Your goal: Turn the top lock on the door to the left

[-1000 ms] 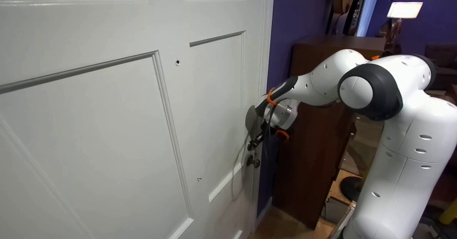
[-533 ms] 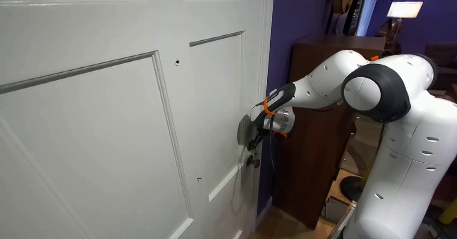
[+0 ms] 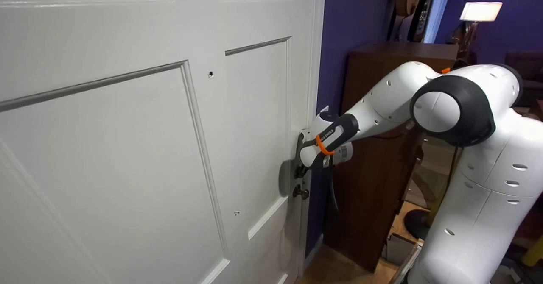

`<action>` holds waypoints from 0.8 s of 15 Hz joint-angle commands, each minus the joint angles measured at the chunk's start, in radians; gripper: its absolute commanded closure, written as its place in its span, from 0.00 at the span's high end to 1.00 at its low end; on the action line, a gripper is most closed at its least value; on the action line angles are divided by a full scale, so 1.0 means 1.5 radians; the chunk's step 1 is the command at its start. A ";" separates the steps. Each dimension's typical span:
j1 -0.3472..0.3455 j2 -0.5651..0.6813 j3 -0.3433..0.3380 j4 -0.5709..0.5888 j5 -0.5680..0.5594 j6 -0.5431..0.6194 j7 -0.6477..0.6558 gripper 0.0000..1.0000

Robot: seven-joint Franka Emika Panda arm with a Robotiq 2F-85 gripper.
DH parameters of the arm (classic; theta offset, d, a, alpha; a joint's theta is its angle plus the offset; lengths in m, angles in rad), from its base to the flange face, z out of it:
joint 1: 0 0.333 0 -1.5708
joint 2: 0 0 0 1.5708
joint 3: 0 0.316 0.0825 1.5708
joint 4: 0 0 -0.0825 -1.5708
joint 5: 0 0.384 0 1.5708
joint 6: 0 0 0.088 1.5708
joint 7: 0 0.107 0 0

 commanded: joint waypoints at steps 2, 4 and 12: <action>-0.028 0.009 0.042 -0.012 -0.203 0.022 0.147 0.03; -0.005 0.013 0.011 -0.007 -0.310 0.021 0.228 0.03; -0.001 0.020 0.015 0.009 -0.587 0.002 0.473 0.03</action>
